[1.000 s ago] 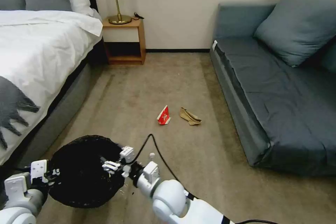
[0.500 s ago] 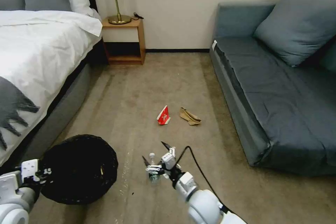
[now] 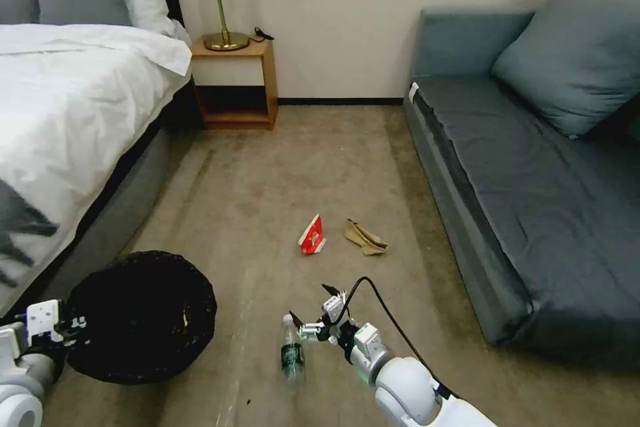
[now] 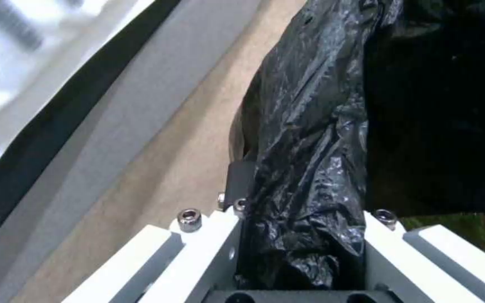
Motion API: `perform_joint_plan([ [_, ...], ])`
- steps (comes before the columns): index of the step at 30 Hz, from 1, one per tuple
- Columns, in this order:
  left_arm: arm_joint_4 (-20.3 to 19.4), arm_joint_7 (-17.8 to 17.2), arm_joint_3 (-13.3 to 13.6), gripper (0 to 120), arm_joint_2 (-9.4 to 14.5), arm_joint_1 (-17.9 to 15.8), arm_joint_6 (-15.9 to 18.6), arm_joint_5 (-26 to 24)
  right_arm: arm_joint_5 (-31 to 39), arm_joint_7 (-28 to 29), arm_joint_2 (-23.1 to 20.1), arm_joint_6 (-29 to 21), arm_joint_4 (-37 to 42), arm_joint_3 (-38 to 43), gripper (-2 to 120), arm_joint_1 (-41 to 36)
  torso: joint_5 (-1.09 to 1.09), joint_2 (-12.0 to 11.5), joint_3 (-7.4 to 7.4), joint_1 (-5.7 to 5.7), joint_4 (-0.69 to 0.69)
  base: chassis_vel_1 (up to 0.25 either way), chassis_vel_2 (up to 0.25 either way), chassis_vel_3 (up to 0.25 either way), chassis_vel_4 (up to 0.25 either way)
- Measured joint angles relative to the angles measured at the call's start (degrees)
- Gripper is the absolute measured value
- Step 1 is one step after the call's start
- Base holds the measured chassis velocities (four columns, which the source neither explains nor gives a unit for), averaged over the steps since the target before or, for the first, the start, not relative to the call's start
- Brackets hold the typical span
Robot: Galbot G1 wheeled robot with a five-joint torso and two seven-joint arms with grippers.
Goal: Pick up the trash bin, then pick up the garbage on the floor and place it into the trash bin.
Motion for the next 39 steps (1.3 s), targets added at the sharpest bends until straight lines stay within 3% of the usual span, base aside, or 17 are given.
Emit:
perform_joint_plan([
  [4,-0.74,-0.15,0.70,3,-0.01,-0.44,0.34,-0.06,0.22,-6.27,-3.86,-2.90,-2.16,-4.71,100,4.49,0.00,0.00,-0.02,-0.01,0.01,0.000,0.000,0.000,0.000],
  [10,-0.91,-0.20,-0.01,3,-0.29,0.10,0.39,-0.05,1.88,-8.07,-5.00,-6.77,-5.04,-10.56,100,9.91,0.00,0.00,-0.01,-0.01,0.02,0.000,0.000,0.000,0.000],
  [20,-2.95,-0.72,-5.03,3,-0.61,1.06,1.12,-3.27,25.23,6.24,-0.19,-24.50,-8.57,-22.82,100,22.39,-0.01,0.00,-0.02,0.00,0.03,0.000,0.000,0.000,0.000],
  [25,-3.38,-0.84,-5.89,3,-0.54,1.41,1.18,-4.37,34.05,13.48,2.63,-31.81,-11.54,-26.03,100,26.44,-0.01,0.00,-0.01,0.00,0.02,0.000,0.000,0.000,0.000],
  [31,-3.34,-0.88,-6.32,3,-0.32,1.81,1.11,-4.53,40.56,20.67,7.36,-35.05,-16.44,-26.51,100,27.78,-0.02,0.00,-0.01,0.00,0.02,0.000,0.000,0.000,0.000],
  [39,-3.61,-0.78,-6.66,3,0.11,1.75,1.06,-4.66,39.98,24.93,12.32,-35.41,-22.04,-25.53,100,26.77,-0.01,0.00,-0.01,0.00,0.02,0.000,0.000,0.000,0.000],
])
